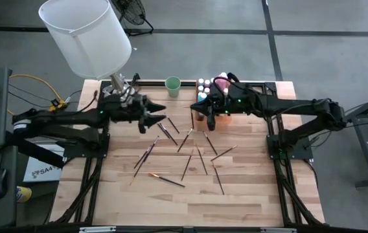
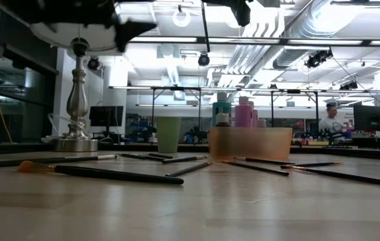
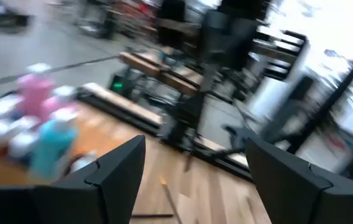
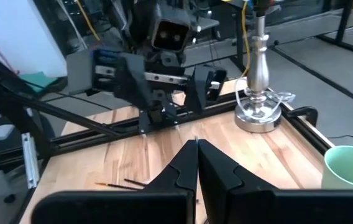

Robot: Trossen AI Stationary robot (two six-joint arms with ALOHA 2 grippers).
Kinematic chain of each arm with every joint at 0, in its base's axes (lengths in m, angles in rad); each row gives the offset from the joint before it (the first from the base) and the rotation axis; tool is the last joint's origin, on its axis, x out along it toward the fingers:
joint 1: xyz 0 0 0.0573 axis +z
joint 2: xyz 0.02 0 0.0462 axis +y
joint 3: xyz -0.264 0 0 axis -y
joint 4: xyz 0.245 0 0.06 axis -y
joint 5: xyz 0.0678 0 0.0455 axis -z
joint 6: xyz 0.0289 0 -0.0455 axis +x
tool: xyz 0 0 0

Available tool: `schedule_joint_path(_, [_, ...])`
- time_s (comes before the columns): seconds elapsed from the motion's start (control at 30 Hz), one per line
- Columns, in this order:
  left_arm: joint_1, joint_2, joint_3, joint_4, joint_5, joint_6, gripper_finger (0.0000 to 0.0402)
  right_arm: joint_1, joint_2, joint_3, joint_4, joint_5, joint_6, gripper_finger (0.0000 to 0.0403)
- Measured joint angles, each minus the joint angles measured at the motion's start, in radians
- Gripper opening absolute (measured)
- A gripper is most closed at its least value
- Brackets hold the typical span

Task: Pick & Place Paint Supplies
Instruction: Put the black paint brush into the green cup

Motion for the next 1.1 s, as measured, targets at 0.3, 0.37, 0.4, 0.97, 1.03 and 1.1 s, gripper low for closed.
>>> schedule_joint_path(0.3, [0.000,0.264,0.237,-0.003,0.110,0.096,0.0273,-0.005,0.000,0.000,0.008,-0.034,-0.019,0.0003])
schedule_joint_path(0.37, [0.000,0.303,0.264,-0.010,0.110,0.094,0.0273,0.000,0.000,0.000,0.018,-0.034,-0.026,0.0003])
schedule_joint_path(0.4, [0.000,0.323,0.280,-0.009,0.110,0.094,0.0273,0.000,0.000,0.000,0.024,-0.034,-0.027,0.0003])
schedule_joint_path(0.97, [-0.020,0.434,0.411,-0.007,0.102,0.086,0.0261,-0.001,0.000,0.000,0.070,-0.034,-0.052,0.0003])
schedule_joint_path(1.03, [-0.022,0.434,0.413,-0.006,0.084,0.086,0.0241,-0.001,0.000,0.000,0.070,-0.034,-0.052,0.0003])
schedule_joint_path(1.1, [-0.027,0.434,0.414,-0.010,0.083,0.086,0.0215,-0.001,0.000,0.000,0.070,-0.034,-0.052,0.0003])
